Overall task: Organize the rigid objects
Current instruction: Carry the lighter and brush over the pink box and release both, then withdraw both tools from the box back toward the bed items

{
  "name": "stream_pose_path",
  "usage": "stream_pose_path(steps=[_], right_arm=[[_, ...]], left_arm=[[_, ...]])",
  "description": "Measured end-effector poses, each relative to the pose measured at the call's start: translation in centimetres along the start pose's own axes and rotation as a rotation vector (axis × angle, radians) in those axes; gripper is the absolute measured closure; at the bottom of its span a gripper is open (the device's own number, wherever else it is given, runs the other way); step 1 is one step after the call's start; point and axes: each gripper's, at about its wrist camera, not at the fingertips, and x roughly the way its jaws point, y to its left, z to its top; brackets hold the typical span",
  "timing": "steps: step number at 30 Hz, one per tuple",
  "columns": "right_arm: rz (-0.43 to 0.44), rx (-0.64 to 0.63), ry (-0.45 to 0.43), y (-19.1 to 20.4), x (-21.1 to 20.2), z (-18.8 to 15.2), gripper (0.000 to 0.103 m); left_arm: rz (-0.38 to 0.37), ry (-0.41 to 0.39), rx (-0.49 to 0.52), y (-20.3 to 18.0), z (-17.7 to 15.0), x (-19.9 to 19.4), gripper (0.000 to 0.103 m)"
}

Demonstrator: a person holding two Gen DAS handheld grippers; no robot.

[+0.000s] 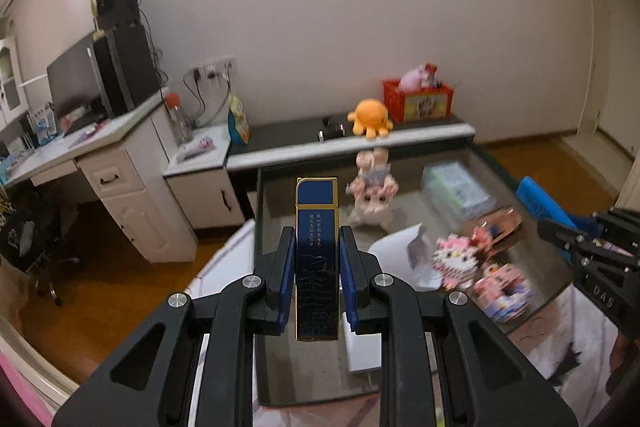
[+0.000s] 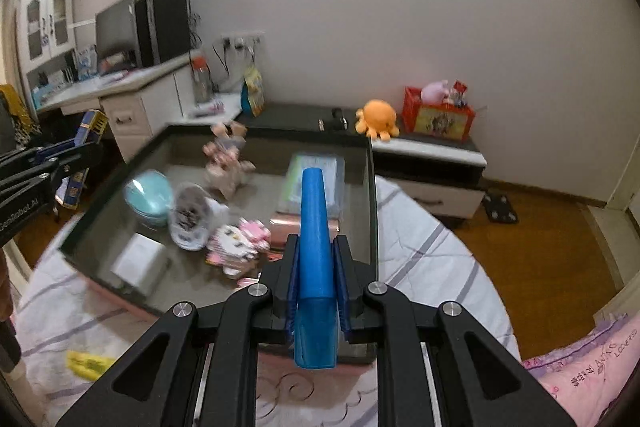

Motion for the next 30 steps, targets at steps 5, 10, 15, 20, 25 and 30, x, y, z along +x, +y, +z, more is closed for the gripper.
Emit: stream_pose_path(steps=[5,10,15,20,25,30], right_arm=[[0.004,0.009,0.036,-0.5,2.0,-0.5,0.087],[0.008,0.014,0.029,-0.5,2.0,-0.5,0.087],[0.040,0.050,0.003,-1.0,0.2,-0.5,0.062],[0.073,0.078,-0.063,-1.1,-3.9,-0.4,0.058],[0.091,0.085,-0.168,-0.3,-10.2,-0.9,0.023],[0.077,0.073,-0.304,1.1,-17.7,-2.9,0.019]], left_arm=[[-0.002,0.057,-0.008,0.2,-1.1,2.3,0.082],[0.001,0.082,-0.026,0.5,-1.7,3.1,0.081],[-0.037,0.064,-0.083,1.7,-2.0,1.3,0.072],[-0.052,-0.026,-0.108,2.1,-2.2,-4.0,0.029],[-0.015,-0.167,-0.119,1.6,-2.8,-11.6,0.007],[0.025,-0.300,-0.113,0.4,-4.4,-19.5,0.000]])
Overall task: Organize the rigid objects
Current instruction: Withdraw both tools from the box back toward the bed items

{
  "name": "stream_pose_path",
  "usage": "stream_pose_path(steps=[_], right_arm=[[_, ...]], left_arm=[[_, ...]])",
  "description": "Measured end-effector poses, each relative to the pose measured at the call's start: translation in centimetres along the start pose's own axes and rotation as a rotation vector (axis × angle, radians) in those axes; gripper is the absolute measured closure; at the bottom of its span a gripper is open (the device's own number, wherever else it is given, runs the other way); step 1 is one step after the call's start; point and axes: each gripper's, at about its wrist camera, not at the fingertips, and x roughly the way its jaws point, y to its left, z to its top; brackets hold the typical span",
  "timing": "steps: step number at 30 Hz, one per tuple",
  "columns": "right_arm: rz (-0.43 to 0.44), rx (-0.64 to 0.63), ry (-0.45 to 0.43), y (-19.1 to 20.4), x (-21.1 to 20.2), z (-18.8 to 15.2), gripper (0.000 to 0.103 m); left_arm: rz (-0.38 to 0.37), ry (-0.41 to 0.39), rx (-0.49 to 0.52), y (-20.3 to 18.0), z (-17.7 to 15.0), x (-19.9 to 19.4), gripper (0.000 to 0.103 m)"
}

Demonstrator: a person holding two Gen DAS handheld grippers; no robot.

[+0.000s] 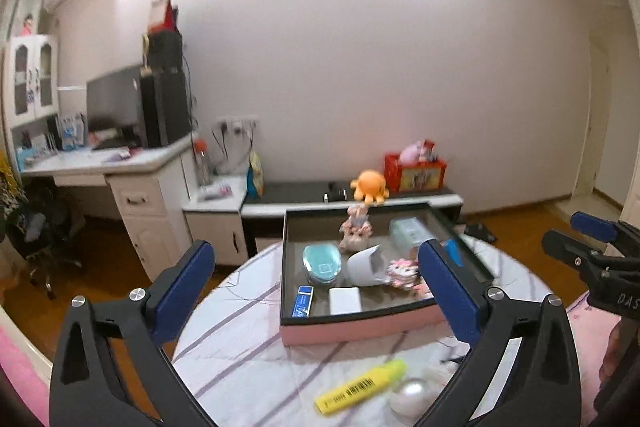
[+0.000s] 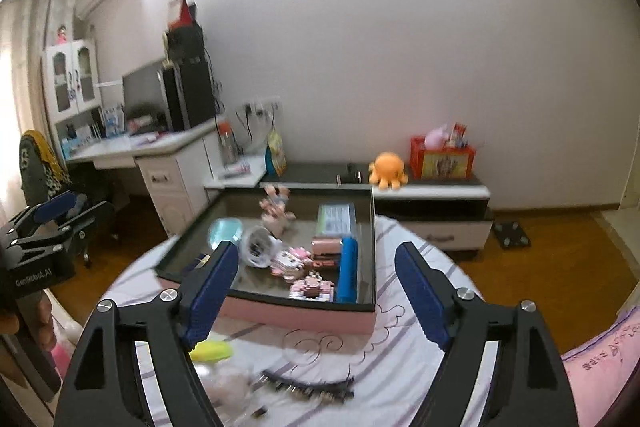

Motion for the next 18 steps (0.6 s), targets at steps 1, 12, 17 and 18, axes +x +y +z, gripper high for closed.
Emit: stream_pose_path(steps=[1,12,17,18], right_arm=[[-0.003,-0.002,-0.029,0.4,-1.7,-0.2,0.016],[-0.046,-0.018,-0.193,3.7,-12.1,-2.8,0.000],[-0.055,-0.015,-0.211,4.3,-14.2,-3.6,0.000],[-0.058,-0.017,-0.213,4.5,-14.3,-3.7,0.000]], left_arm=[[0.015,-0.019,0.003,-0.3,0.0,-1.5,0.000],[0.065,-0.090,0.040,-2.6,-2.4,-12.0,0.000],[0.050,-0.111,0.042,-3.0,-2.8,-14.4,0.000],[0.046,-0.120,0.028,-3.0,-2.9,-14.9,0.000]])
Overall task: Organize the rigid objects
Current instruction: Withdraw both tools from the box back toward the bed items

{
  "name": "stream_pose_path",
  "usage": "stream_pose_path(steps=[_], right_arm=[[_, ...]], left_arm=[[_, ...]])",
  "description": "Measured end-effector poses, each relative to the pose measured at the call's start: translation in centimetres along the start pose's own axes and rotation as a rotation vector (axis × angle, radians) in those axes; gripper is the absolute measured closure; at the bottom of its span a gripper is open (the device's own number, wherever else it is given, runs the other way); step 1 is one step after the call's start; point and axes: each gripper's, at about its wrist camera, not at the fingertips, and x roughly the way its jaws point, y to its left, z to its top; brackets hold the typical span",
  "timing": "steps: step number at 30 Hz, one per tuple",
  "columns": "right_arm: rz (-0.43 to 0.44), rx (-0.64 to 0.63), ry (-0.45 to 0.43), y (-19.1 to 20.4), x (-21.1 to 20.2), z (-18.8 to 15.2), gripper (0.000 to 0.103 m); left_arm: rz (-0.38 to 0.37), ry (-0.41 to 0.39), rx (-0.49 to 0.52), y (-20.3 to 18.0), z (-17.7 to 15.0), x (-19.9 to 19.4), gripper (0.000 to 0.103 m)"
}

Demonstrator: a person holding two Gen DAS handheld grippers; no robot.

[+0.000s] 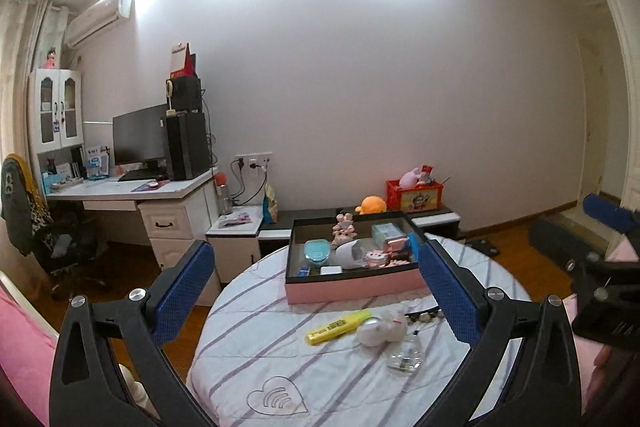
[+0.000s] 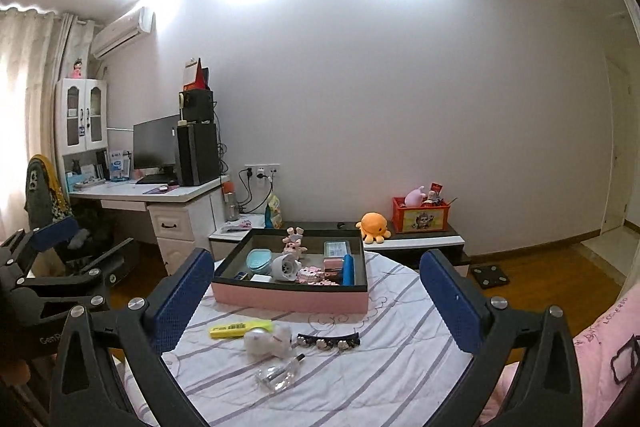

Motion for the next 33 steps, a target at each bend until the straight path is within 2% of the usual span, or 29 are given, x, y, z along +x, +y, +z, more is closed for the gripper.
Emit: stream_pose_path(steps=[20,33], right_arm=[[-0.024,-0.017,-0.030,0.8,-2.6,-0.4,0.000],[-0.036,-0.019,-0.016,0.6,-2.7,-0.4,0.000]], left_arm=[[0.009,-0.021,0.020,-0.8,0.1,-1.9,0.000],[0.010,-0.025,-0.003,-0.4,0.1,-1.3,0.000]])
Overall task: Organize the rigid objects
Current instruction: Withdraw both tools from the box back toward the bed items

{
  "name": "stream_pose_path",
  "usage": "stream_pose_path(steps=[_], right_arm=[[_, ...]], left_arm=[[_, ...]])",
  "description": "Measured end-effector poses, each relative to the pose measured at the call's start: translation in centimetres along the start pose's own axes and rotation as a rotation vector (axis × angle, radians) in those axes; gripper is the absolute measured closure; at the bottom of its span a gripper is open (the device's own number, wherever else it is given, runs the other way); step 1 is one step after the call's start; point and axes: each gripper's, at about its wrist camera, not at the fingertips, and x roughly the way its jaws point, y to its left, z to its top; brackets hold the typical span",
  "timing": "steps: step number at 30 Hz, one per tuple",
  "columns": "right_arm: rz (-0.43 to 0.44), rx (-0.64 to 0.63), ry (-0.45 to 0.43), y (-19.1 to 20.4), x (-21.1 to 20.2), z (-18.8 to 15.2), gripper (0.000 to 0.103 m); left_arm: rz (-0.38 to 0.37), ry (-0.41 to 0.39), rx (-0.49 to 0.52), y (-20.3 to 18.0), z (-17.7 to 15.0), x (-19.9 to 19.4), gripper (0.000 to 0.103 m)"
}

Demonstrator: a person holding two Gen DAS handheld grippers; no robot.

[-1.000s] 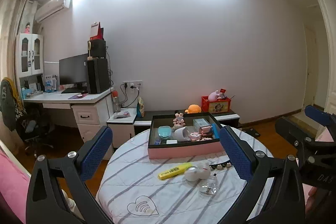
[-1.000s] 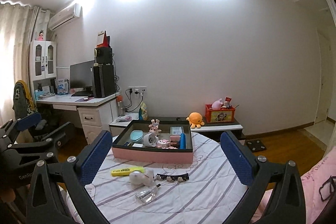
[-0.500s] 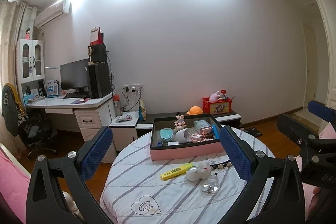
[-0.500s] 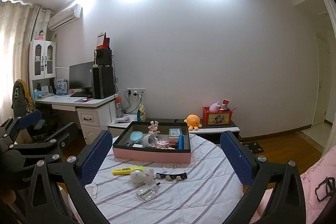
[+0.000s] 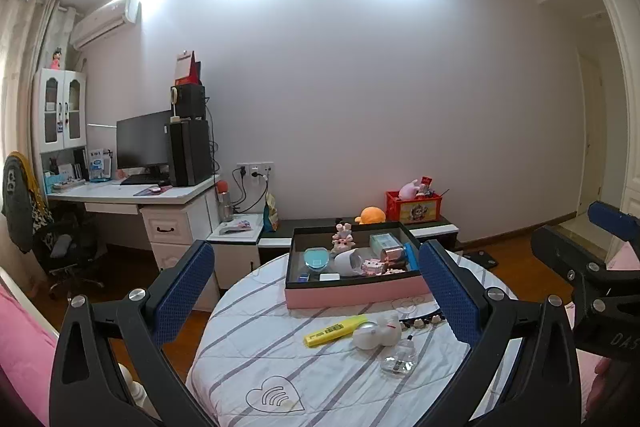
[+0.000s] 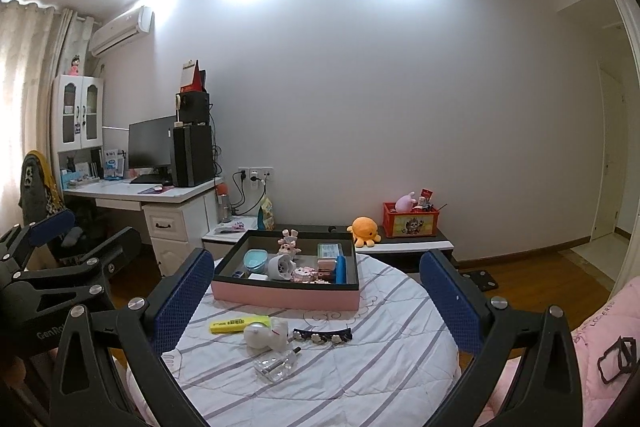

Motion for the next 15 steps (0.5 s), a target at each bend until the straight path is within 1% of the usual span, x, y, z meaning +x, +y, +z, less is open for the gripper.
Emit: stream_pose_path(steps=[8,15], right_arm=[[-0.014,-0.002,0.008,-0.1,0.4,0.1,0.000],[-0.025,-0.001,0.025,-0.5,1.1,-0.2,0.000]], left_arm=[[-0.031,-0.003,-0.046,0.1,-0.3,0.8,0.000],[-0.024,0.029,-0.027,-0.1,-0.7,2.1,0.000]])
